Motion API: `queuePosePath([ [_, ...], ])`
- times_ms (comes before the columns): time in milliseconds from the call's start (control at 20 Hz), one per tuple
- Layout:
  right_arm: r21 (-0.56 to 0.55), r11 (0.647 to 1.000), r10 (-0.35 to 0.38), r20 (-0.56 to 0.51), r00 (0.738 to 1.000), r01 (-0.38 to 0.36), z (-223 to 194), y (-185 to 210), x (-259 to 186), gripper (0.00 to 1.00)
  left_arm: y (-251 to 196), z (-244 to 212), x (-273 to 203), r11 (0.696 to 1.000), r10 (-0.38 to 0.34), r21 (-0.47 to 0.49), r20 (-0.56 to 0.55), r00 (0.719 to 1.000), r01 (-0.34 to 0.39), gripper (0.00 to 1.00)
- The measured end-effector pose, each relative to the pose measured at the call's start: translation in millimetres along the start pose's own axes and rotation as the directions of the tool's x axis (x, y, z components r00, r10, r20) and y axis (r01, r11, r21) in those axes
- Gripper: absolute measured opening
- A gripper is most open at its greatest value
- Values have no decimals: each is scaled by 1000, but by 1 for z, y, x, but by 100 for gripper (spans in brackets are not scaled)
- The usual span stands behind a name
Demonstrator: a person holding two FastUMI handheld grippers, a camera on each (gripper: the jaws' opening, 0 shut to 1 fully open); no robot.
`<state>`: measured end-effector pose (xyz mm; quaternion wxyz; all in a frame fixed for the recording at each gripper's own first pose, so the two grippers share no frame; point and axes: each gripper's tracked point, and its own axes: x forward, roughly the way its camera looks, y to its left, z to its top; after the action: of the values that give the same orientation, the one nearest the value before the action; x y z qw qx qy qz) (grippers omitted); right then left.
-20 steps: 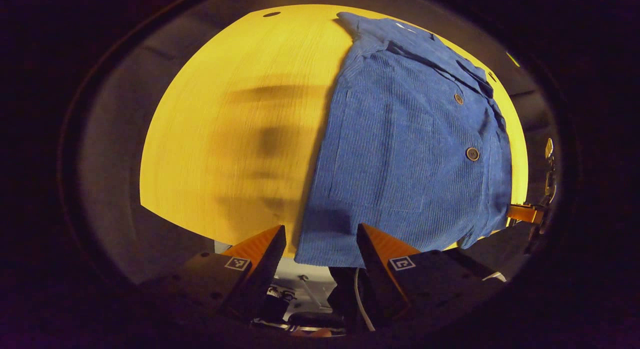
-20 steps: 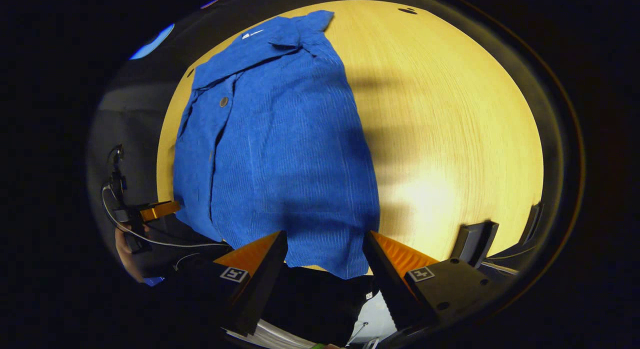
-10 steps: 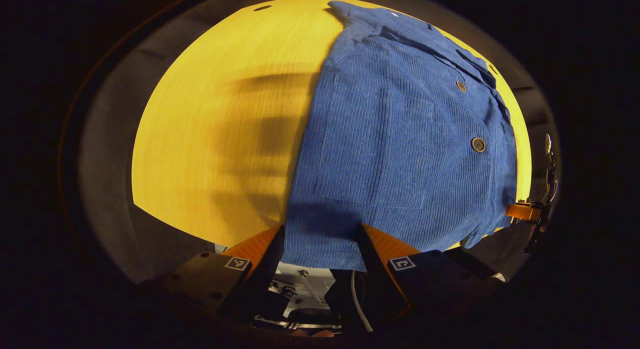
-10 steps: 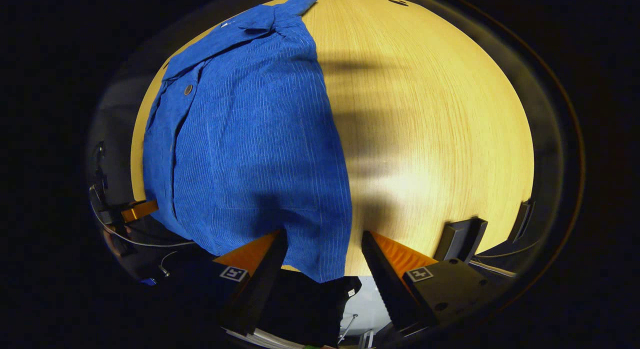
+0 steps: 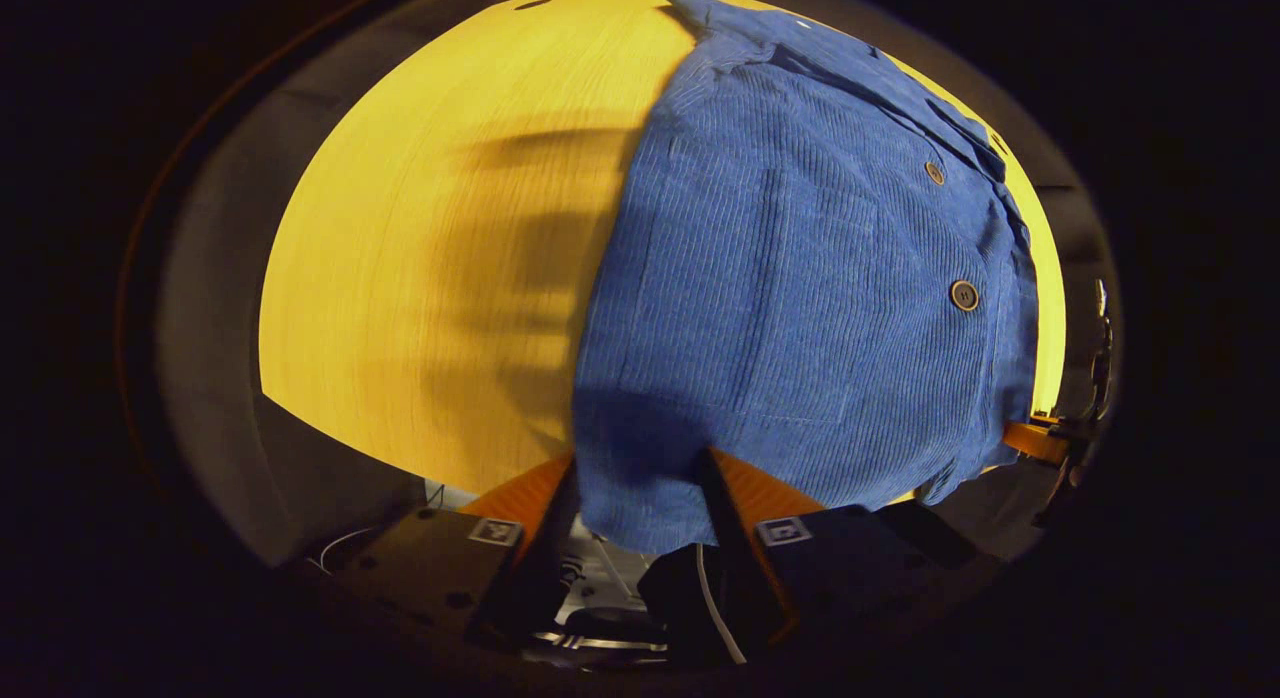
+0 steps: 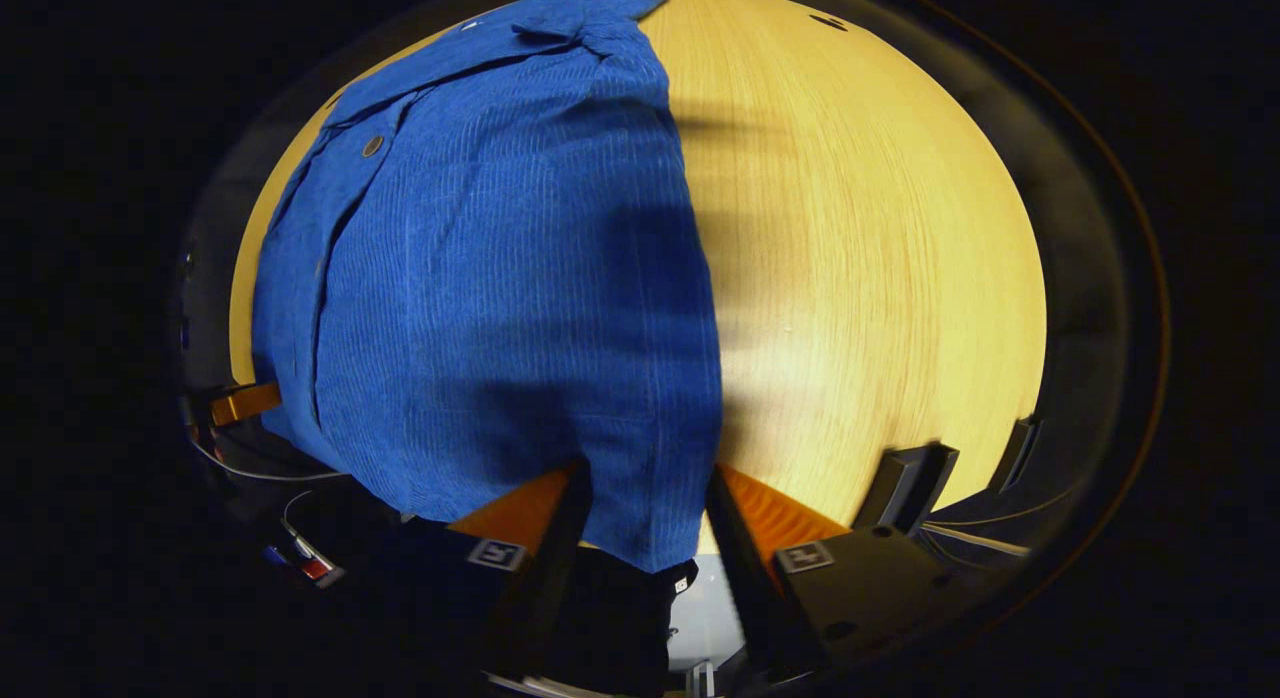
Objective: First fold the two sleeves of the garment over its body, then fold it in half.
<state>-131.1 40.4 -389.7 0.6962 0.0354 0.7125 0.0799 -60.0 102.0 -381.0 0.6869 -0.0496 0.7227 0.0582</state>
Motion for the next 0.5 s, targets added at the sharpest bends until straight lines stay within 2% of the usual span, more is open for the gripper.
queuePosePath([
  [100, 35, 997, 63, -4, 998, -63, 2, 10, 0, 24, -10, 3, 5, 999, -44, 11, 5, 999, 44, 35],
  [150, 36, 995, 95, 4, 995, -95, 3, 12, 1, 7, -11, 1, 7, 999, -42, 11, 10, 999, 42, 19],
  [200, 55, 992, 115, 19, 993, -116, 4, 13, 1, 6, -12, 5, 2, 998, -58, 36, 47, 997, 56, 3],
  [350, 92, 983, 156, 51, 986, -160, 11, 18, 0, 5, -13, 3, 4, 992, -82, 102, 115, 990, 70, 0],
  [500, 82, 985, 144, 83, 986, -150, 13, 16, -4, 5, -12, 2, 0, 991, -128, 46, 143, 982, 122, 0],
])
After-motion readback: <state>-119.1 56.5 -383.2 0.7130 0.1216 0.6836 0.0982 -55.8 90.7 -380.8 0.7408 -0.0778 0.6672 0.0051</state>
